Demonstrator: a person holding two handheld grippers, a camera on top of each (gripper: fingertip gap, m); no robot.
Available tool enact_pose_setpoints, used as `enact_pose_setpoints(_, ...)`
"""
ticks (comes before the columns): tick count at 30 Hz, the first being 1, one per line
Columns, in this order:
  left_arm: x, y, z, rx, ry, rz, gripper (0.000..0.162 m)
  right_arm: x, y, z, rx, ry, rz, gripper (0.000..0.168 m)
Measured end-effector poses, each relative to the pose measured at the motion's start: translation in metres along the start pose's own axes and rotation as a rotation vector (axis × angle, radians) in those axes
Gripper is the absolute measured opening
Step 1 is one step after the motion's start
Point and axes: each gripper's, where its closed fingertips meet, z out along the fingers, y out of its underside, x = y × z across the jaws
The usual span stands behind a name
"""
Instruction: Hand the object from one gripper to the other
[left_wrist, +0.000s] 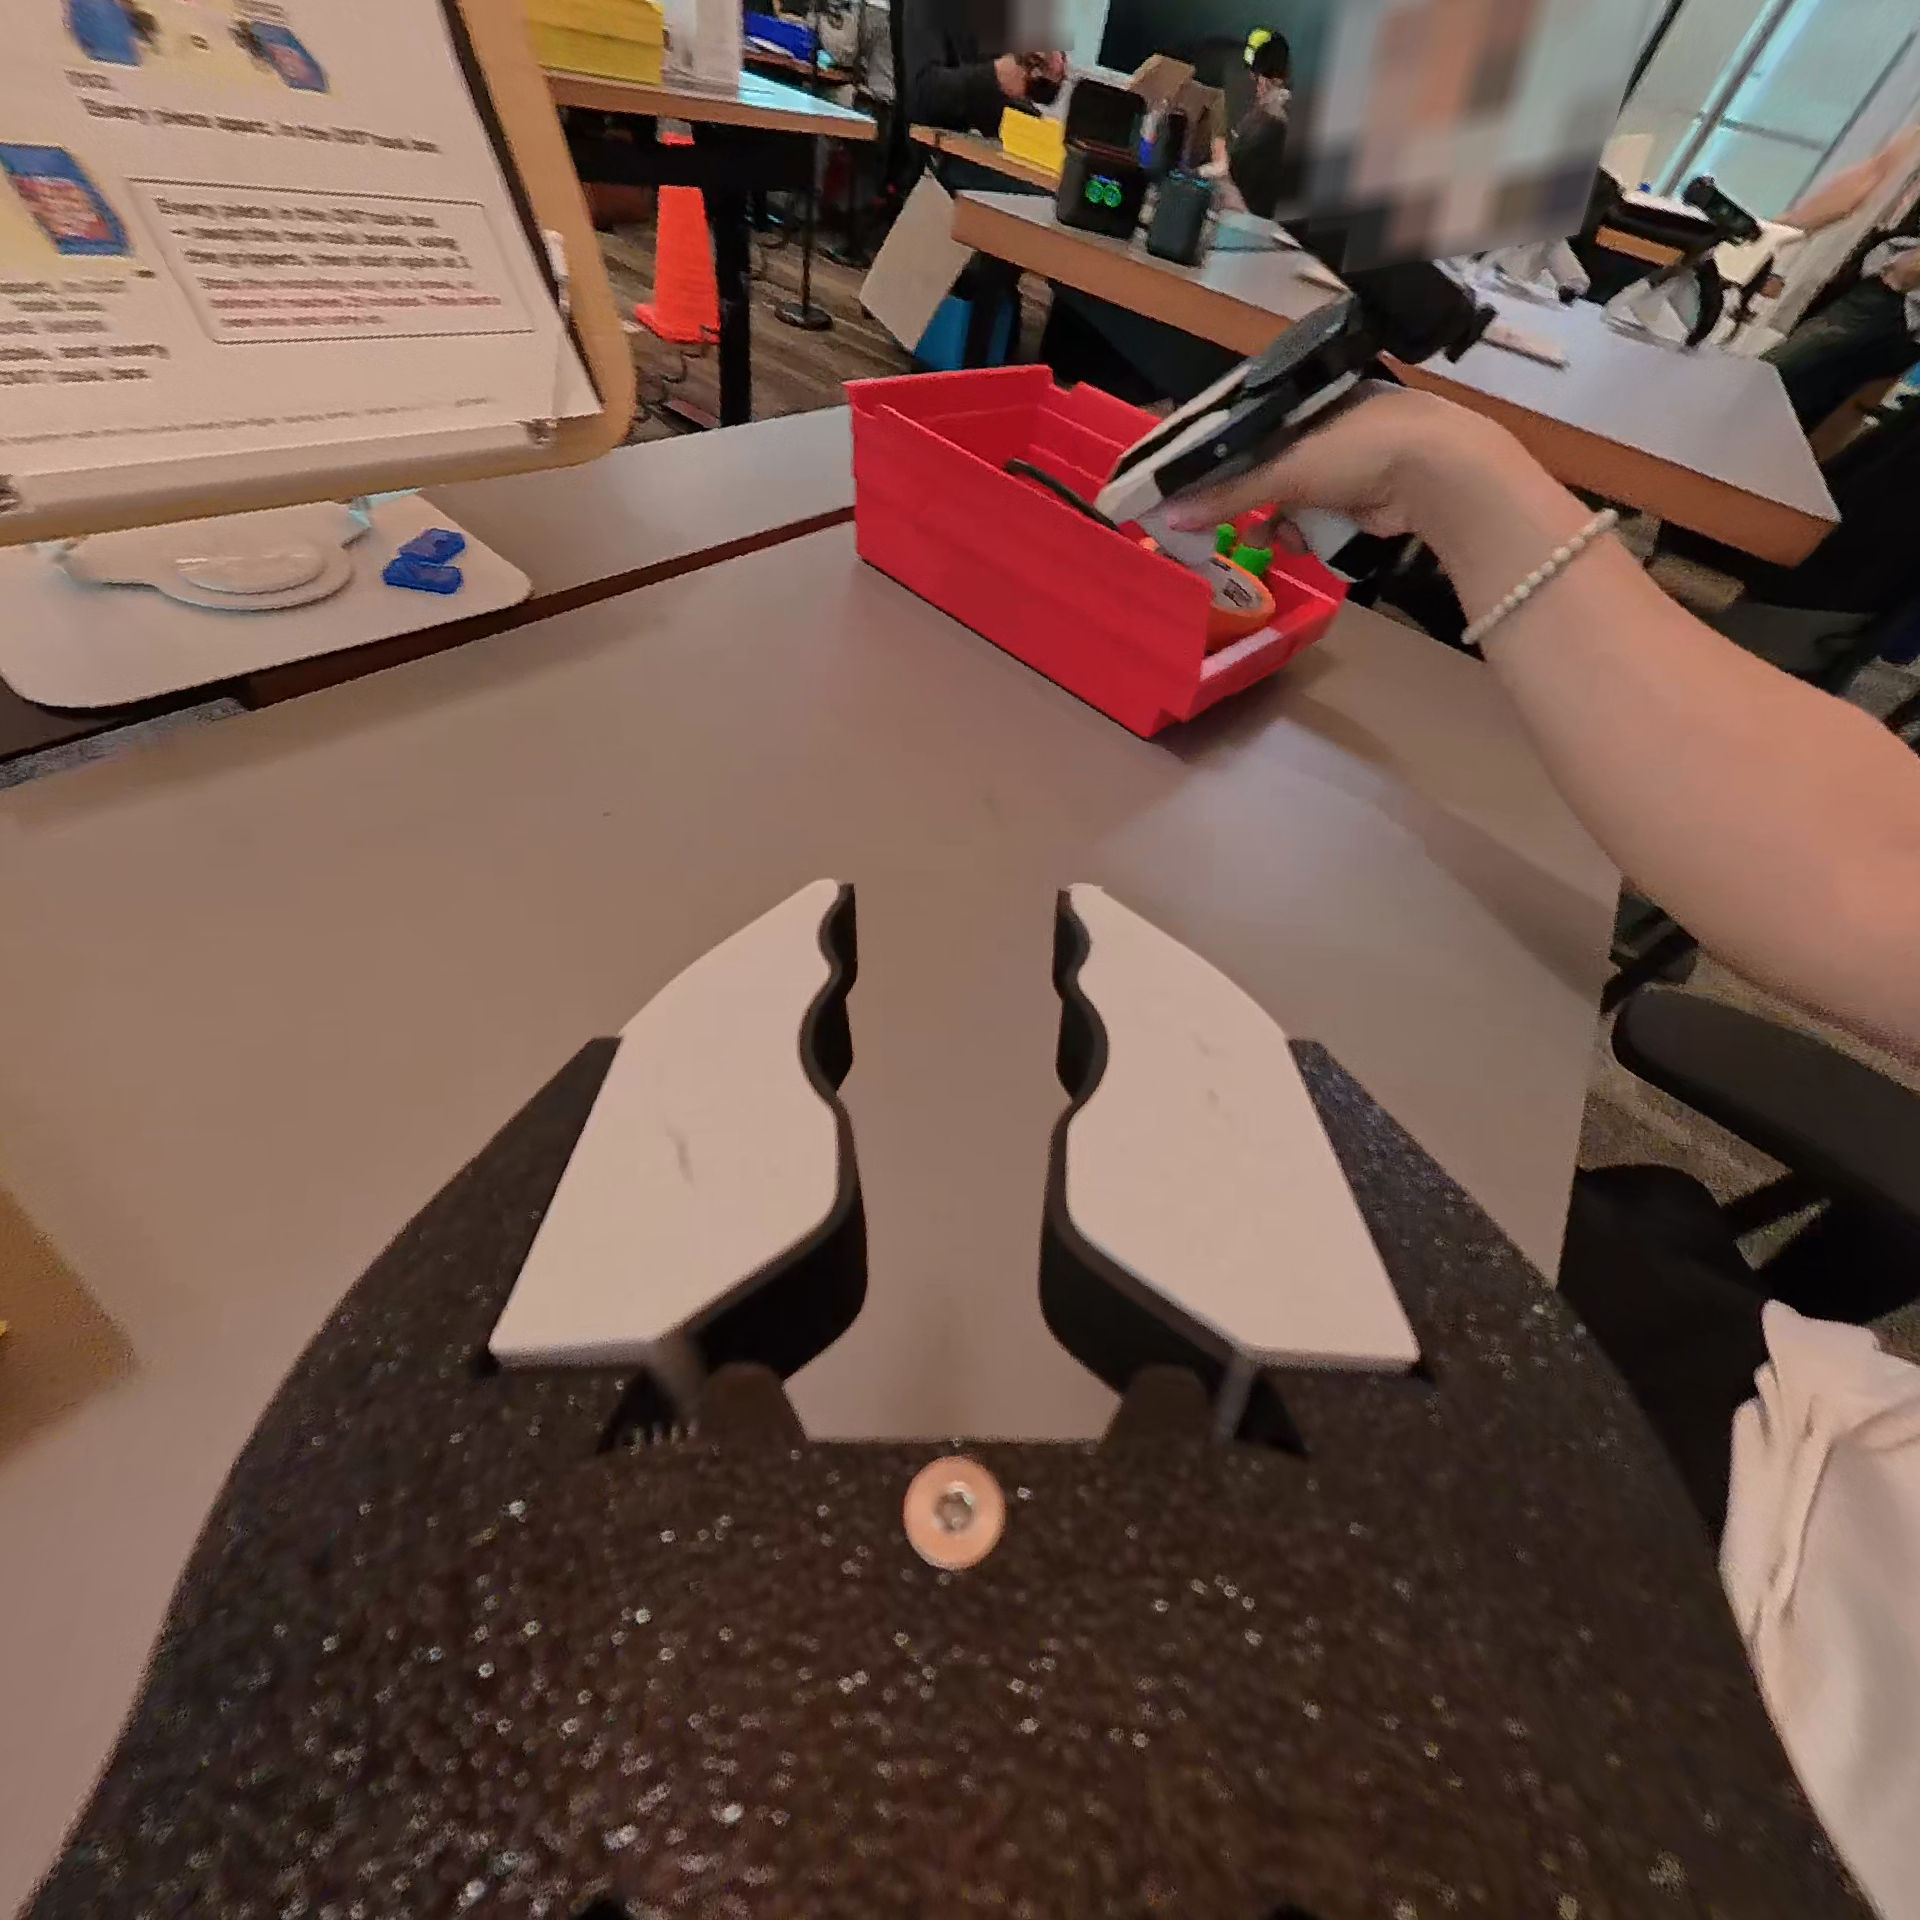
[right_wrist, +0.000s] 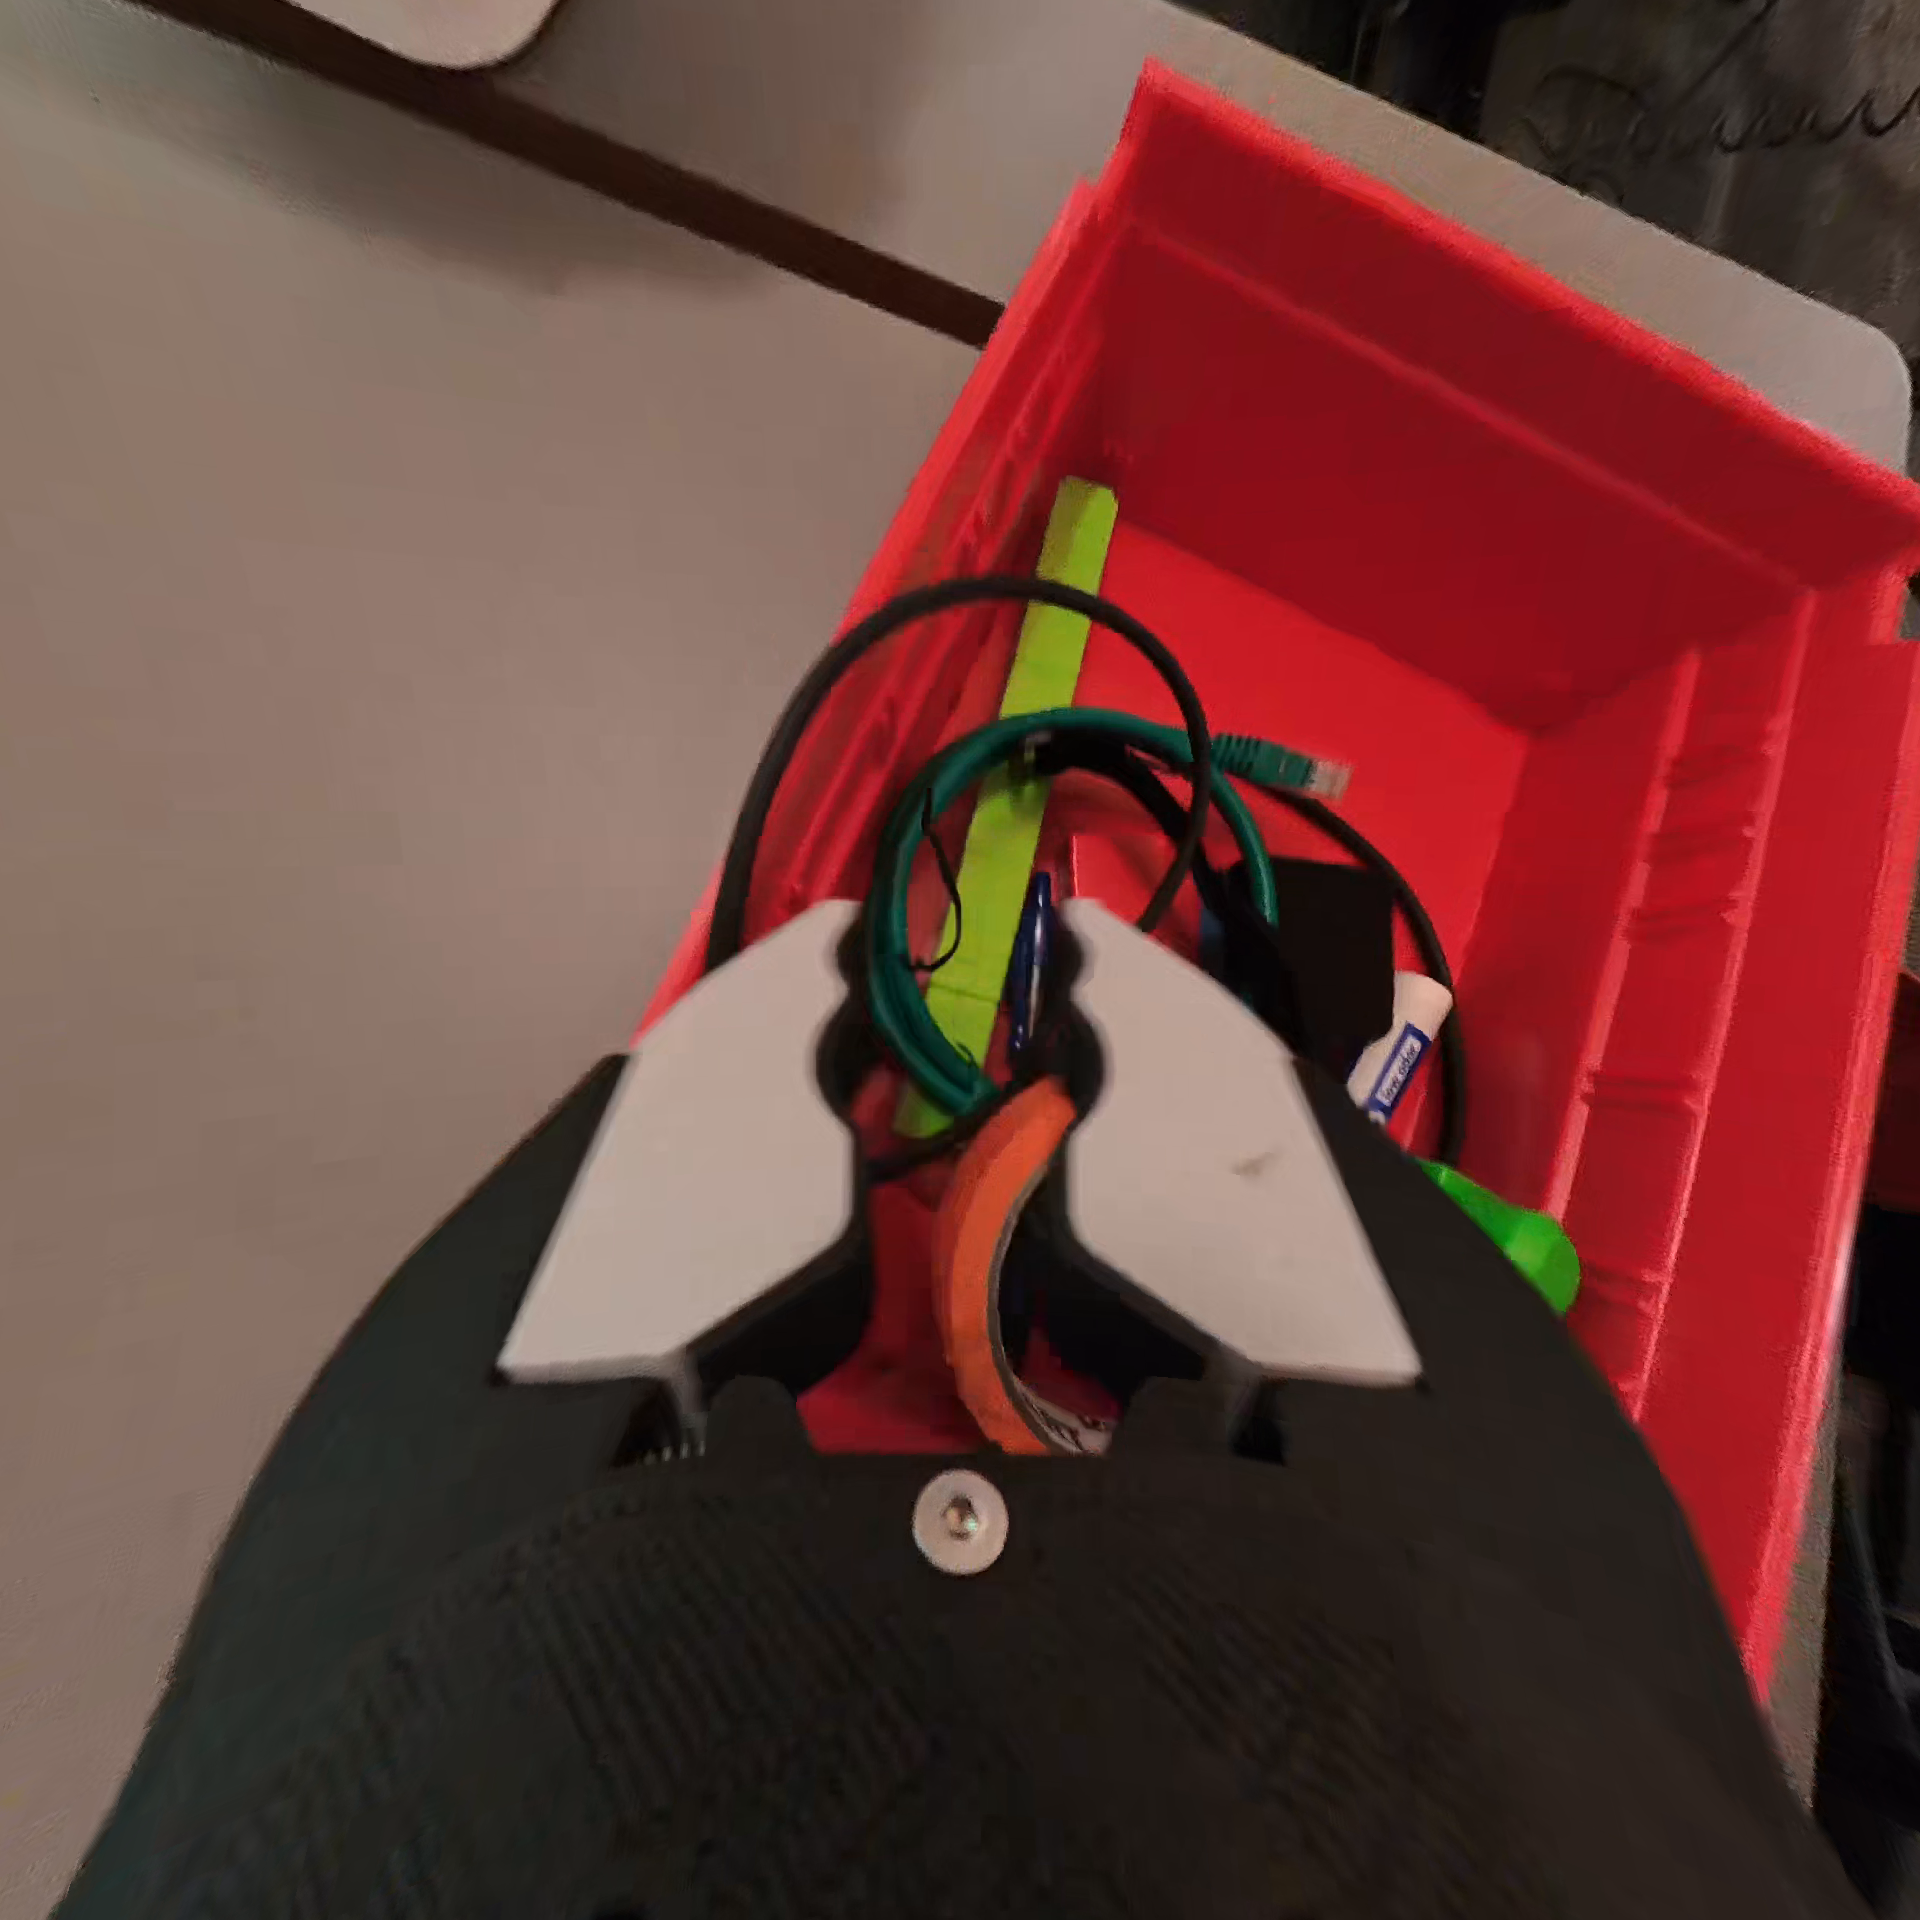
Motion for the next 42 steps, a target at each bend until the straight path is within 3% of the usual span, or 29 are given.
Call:
enact_pose_setpoints(1,-0.005,-0.001,-0.002,0.014,-0.017,-0.012,0.036,0.0,-0.006,-0.003,0.002,0.01,0.004,0.05)
enact_pose_setpoints(5,-0.04,-0.012,-0.021,0.117,-0.165,-0.091,0.036,-0.001,-0.042,-0.04,0.199,0.159,-0.053,0.081)
enact_pose_setpoints(8,-0.083,-0.008,-0.049,0.135,-0.373,-0.127,0.037,-0.026,-0.062,-0.074,0.386,0.169,-0.069,0.088)
enact_pose_setpoints(11,-0.122,-0.001,-0.074,0.134,-0.543,-0.154,0.039,-0.079,-0.07,-0.095,0.537,0.021,-0.09,0.088)
enact_pose_setpoints(14,-0.159,-0.006,-0.084,0.089,-0.628,-0.149,0.039,-0.133,-0.073,-0.107,0.67,-0.128,-0.093,0.085)
enact_pose_setpoints(16,-0.188,-0.01,-0.082,-0.02,-0.651,-0.151,0.05,-0.164,-0.07,-0.11,0.721,-0.208,-0.116,0.083)
enact_pose_setpoints(19,-0.239,-0.018,-0.083,-0.173,-0.722,-0.164,0.06,-0.191,-0.061,-0.107,0.735,-0.243,-0.128,0.08)
enact_pose_setpoints(22,-0.29,-0.015,-0.087,-0.318,-0.787,-0.294,0.065,-0.2,-0.057,-0.099,0.731,-0.228,-0.103,0.078)
enact_pose_setpoints(28,-0.369,0.033,-0.088,-0.623,-0.987,-0.456,0.069,-0.213,-0.062,-0.083,0.717,-0.284,-0.035,0.077)
enact_pose_setpoints(34,-0.402,0.07,-0.081,-0.772,-1.034,-0.541,0.071,-0.226,-0.053,-0.091,0.677,-0.256,-0.169,0.078)
enact_pose_setpoints(37,-0.407,0.089,-0.08,-0.871,-1.029,-0.557,0.063,-0.227,-0.051,-0.094,0.676,-0.269,-0.176,0.077)
enact_pose_setpoints(42,-0.417,0.101,-0.069,-0.893,-1.018,-0.533,0.059,-0.218,-0.049,-0.091,0.655,-0.24,-0.154,0.076)
